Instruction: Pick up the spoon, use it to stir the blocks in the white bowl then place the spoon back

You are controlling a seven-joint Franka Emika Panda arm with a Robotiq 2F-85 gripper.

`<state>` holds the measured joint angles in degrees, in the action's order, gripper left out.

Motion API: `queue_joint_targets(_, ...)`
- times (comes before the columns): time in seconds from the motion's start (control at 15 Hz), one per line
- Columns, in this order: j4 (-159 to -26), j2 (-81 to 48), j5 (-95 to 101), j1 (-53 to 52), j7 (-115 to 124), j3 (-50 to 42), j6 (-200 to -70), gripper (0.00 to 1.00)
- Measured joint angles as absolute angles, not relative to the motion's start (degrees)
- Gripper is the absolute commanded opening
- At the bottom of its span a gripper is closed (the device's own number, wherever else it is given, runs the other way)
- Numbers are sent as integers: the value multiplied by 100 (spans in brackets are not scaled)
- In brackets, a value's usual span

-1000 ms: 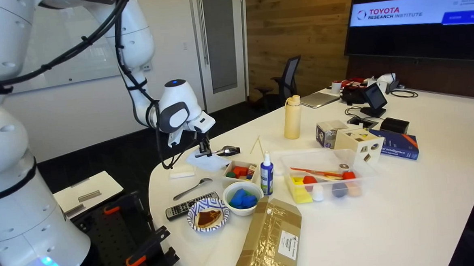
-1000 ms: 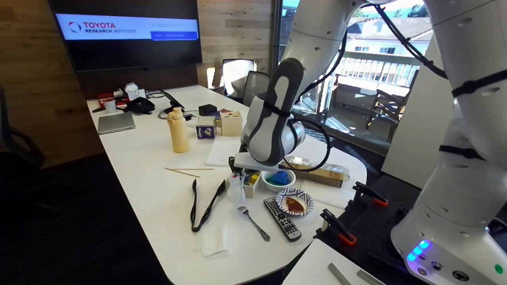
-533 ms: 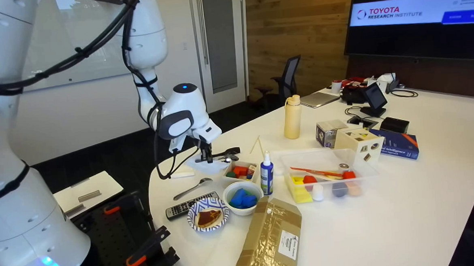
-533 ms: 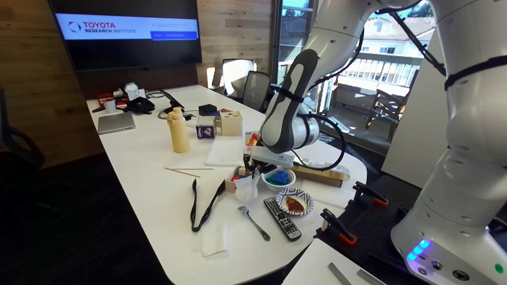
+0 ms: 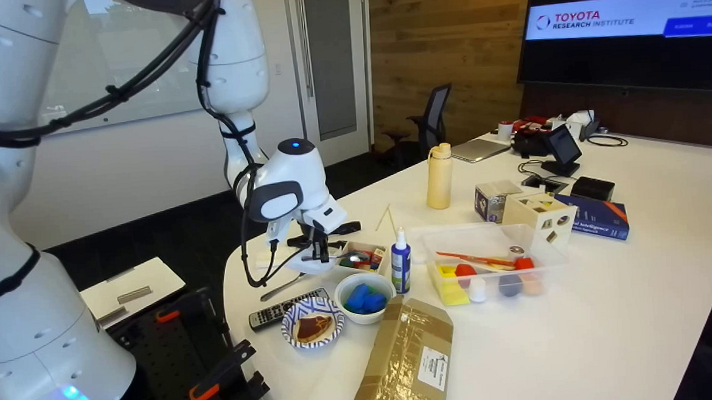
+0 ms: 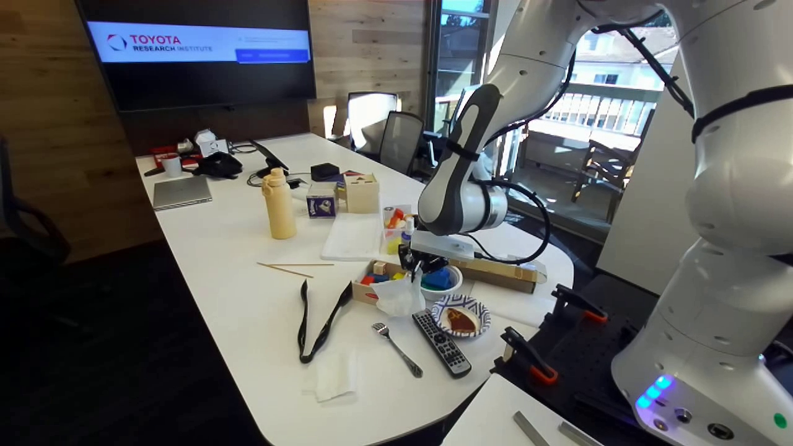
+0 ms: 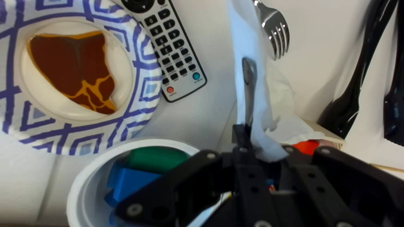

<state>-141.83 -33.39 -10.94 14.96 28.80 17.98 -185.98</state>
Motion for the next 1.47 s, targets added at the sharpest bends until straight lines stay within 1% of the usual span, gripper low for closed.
queue_joint_targets(0.87,-13756,-4427,-1171,2581,2481,2221,-18590,2)
queue_joint_targets(1.2,-13751,-4363,-1294,2537,2481,2216,-18446,2)
queue_joint_targets(1.47,-13779,-3970,-1644,2159,2481,1946,-17525,2)
